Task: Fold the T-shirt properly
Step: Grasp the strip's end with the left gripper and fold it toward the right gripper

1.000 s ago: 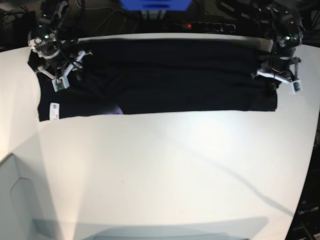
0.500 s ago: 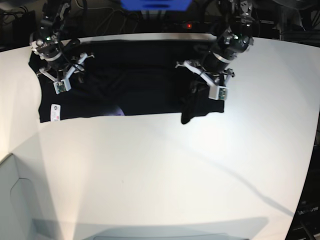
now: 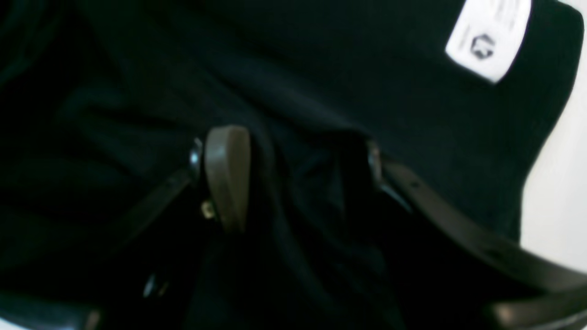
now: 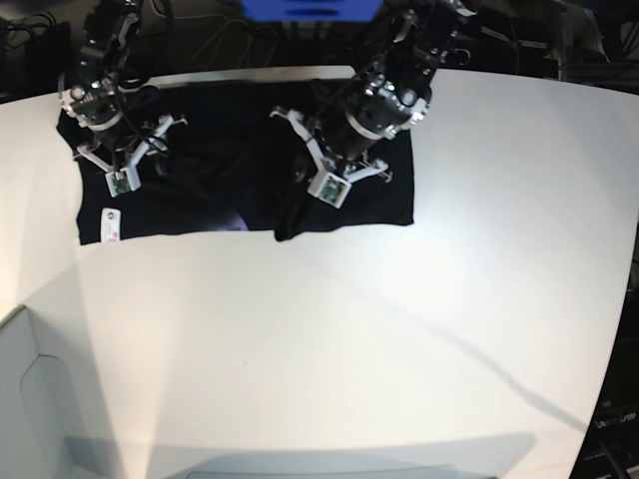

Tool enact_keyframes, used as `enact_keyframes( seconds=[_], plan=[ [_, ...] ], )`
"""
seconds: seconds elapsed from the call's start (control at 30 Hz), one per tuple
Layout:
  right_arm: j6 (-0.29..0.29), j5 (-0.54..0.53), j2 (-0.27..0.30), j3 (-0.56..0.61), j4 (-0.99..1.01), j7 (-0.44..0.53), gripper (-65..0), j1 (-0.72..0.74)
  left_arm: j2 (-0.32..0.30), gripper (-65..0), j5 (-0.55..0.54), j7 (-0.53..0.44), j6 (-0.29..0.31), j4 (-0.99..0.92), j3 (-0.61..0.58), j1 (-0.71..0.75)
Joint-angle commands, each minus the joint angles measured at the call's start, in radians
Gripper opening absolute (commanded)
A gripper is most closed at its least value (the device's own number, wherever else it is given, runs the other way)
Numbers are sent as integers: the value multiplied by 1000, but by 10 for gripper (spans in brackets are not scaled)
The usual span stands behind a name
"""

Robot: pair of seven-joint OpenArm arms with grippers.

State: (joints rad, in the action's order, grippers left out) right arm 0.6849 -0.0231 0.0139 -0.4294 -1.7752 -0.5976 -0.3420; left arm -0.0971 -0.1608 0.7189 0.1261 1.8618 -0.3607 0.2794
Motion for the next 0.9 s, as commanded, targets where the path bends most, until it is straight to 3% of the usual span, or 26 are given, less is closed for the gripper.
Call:
enact_keyframes(
  seconds=[0.0,0.73,0.87],
  plan=[
    [13,-11,7,-4,-16,20,-359,-1,7,-650,-9,-22,2,14,-13,-15],
    [13,-11,7,-4,-16,20,-359,1,49,-645,-16,-15,4,-3,-45,-64],
    [13,-11,7,-4,-16,20,-359,1,41,-546,-10,-15,4,-3,-88,-64]
  ],
)
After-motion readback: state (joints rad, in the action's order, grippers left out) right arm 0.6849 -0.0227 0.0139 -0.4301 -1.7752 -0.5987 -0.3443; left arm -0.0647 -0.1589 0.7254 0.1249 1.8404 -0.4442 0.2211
